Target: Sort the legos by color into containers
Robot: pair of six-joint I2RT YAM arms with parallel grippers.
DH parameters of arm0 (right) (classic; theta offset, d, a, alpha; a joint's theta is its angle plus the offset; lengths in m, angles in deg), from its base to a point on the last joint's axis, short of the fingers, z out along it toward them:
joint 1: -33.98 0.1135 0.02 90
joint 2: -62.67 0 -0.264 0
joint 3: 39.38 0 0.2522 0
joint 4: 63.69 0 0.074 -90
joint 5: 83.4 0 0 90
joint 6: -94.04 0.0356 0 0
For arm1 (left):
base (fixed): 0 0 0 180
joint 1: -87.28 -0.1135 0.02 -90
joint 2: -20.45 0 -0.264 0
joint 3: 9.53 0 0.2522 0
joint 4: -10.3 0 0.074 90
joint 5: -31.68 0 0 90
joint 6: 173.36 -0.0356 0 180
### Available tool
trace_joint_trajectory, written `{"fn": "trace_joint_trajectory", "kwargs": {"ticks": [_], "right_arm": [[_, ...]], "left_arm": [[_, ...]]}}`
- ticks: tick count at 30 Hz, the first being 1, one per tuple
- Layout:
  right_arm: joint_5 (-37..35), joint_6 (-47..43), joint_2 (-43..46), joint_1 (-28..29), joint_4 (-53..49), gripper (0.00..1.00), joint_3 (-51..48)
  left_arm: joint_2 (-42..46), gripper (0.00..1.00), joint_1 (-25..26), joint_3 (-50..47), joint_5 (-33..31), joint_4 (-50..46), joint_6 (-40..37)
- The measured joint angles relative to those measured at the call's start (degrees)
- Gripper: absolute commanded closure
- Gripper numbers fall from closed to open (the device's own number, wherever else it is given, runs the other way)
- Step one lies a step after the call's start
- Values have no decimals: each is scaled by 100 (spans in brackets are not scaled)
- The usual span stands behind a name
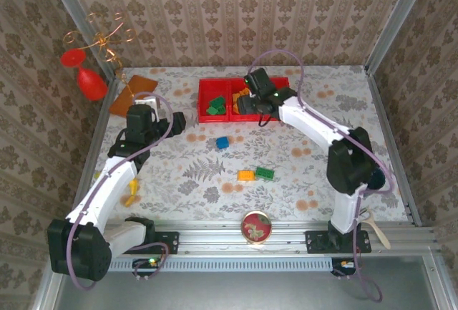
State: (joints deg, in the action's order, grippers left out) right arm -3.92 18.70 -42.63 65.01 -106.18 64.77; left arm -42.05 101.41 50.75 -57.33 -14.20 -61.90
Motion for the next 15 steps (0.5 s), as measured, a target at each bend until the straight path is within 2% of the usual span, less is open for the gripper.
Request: {"fn": "trace_joint_trajectory", "kwargs": {"ticks": [6, 12, 15], "right_arm": [[39, -98, 1281, 269, 83, 14, -1408], [-94, -68, 1976, 734, -216, 1, -2439], [-247, 35, 2192, 1060, -446, 0, -2774]], "left_arm": [[0, 0, -42, 0, 31, 2, 2], [0, 0, -55, 0, 50, 2, 2], [0, 0, -76, 0, 57, 2, 2]]}}
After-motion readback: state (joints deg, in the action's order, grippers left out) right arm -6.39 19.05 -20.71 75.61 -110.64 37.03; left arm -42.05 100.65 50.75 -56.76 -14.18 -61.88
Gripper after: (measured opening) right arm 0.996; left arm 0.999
